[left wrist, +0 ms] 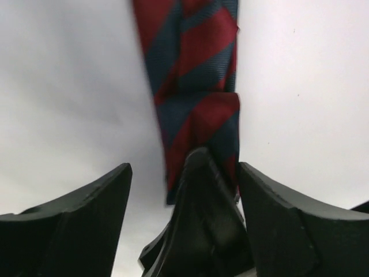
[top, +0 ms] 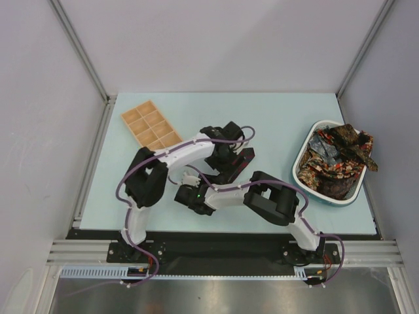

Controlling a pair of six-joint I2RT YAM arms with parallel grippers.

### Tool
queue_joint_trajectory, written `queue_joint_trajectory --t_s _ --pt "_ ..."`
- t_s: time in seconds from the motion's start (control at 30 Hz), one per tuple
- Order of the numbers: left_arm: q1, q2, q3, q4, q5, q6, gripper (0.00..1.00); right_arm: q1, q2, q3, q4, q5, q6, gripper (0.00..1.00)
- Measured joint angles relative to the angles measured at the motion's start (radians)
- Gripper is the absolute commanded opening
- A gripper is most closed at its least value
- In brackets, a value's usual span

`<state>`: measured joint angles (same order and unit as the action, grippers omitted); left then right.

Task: Roll the ties
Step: Roll the tie

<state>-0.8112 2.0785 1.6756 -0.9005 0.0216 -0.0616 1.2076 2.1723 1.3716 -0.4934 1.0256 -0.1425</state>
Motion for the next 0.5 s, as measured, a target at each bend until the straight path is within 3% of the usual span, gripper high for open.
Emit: queue_joint_trajectory --t_s 0.03,0.1,0.3,0.5 --pt "0.013 -0.028 -0.008 0.011 0.001 -0.009 0.85 -0.001 -0.002 -0.002 0.002 -0.003 0.0 0.28" --pt "0.048 -0.112 -0.05 0.06 0.008 -0.024 0.99 -0.002 -0.007 -0.005 0.005 -0.011 0.0 0.28" --pt "0.198 -0.472 -0.286 0.298 0.028 -0.124 1.0 -0.006 -0.025 -0.015 0.012 -0.038 0.0 0.27" --pt "0.379 -0.681 -0.54 0.538 0.101 -0.285 1.0 -0.022 -0.105 -0.073 0.051 -0.127 0.011 0.28"
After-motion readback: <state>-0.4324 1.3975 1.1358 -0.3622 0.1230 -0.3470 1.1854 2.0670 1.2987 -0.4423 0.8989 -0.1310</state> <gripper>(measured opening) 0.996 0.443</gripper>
